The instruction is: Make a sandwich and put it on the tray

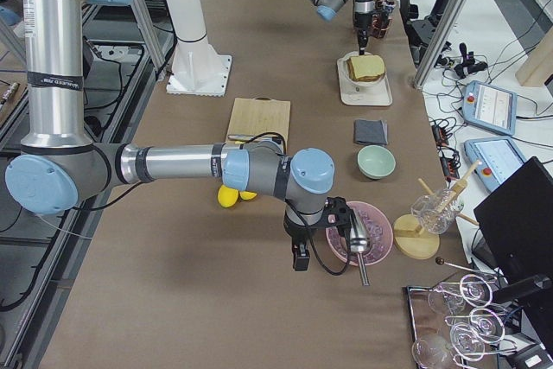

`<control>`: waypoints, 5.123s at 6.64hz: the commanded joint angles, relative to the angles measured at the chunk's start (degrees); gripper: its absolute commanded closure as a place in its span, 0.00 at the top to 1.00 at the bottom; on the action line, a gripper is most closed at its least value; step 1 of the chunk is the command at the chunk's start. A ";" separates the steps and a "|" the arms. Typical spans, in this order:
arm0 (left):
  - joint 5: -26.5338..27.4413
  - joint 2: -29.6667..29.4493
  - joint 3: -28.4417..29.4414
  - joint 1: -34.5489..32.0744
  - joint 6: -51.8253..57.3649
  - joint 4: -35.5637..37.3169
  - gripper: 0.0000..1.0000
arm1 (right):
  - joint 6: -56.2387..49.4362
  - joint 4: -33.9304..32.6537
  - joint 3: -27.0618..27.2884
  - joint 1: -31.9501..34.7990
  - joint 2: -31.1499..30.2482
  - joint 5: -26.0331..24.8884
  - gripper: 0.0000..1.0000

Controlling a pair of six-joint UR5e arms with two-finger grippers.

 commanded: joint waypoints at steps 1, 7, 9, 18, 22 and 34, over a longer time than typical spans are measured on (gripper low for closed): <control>4.41 -3.52 6.66 0.76 0.92 -1.08 0.00 | 0.02 0.00 -0.06 -0.03 0.09 0.07 1.00; 7.50 -3.26 6.85 1.21 4.53 -2.74 0.99 | 0.02 0.00 -0.07 0.05 0.09 0.07 1.00; 7.06 2.57 -2.74 0.94 4.09 -2.58 0.99 | 0.02 0.00 -0.07 0.06 0.00 0.07 1.00; -9.37 65.61 -62.87 -23.52 39.03 16.05 0.99 | -0.06 0.00 0.02 -0.03 -0.97 0.24 1.00; -6.39 64.67 -55.69 -46.04 92.45 51.79 0.99 | -0.06 0.00 0.02 -0.03 -1.32 0.24 1.00; -6.56 68.55 -50.73 -45.99 92.24 51.74 0.99 | -0.06 0.09 0.02 -0.03 -1.32 0.60 1.00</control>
